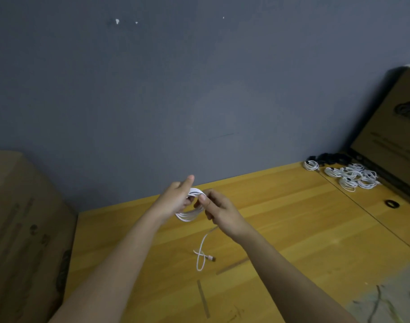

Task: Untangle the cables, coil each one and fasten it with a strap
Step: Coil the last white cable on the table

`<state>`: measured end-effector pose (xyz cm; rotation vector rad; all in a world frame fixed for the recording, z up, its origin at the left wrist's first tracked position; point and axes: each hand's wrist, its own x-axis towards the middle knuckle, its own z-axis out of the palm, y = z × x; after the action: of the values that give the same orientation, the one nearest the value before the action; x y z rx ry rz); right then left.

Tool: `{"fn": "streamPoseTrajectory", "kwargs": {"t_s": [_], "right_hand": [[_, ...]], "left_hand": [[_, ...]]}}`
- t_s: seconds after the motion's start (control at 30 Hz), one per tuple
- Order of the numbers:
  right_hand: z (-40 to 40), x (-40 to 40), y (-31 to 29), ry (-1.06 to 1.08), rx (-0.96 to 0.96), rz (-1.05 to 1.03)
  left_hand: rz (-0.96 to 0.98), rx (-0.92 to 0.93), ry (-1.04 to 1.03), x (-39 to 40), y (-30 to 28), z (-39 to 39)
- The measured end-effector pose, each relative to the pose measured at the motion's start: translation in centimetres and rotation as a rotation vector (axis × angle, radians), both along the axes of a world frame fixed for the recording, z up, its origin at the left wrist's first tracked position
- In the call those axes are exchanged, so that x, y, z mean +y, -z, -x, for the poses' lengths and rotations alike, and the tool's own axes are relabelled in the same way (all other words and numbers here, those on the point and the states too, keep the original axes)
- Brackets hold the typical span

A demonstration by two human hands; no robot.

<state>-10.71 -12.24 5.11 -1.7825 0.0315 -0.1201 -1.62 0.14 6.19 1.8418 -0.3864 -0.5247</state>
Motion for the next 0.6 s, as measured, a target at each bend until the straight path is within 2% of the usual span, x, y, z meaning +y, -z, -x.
{"fn": "streamPoseTrajectory", "kwargs": {"t_s": [0.1,0.2,0.3,0.4,0.5,0.6], "right_hand": [[-0.4,1.4,0.3,0.185,-0.088,0.089],[-1.0,1.9,-0.2,0.353,-0.157,0.112],[-1.5,1.0,-0.5,0.410,-0.156,0.115],[-1.6,1.0,0.1,0.430,-0.160,0.136],[-1.5,1.3,0.7,0.370,-0.174,0.046],[-1.0,0.5,1.2,0.205,-0.122,-0.033]], "left_hand": [[0.046,-0.036,-0.097,-0.4,-0.5,-0.2],[0.122,-0.064,-0.068,-0.9,-0.9,0.5],[0.338,0.109,0.050,-1.0,-0.8,1.8],[0.527,0.261,0.099,-1.0,-0.7,2.8],[0.468,0.179,0.022,-0.8,-0.8,3.3],[0.407,0.134,-0.034,0.2,-0.7,3.4]]}}
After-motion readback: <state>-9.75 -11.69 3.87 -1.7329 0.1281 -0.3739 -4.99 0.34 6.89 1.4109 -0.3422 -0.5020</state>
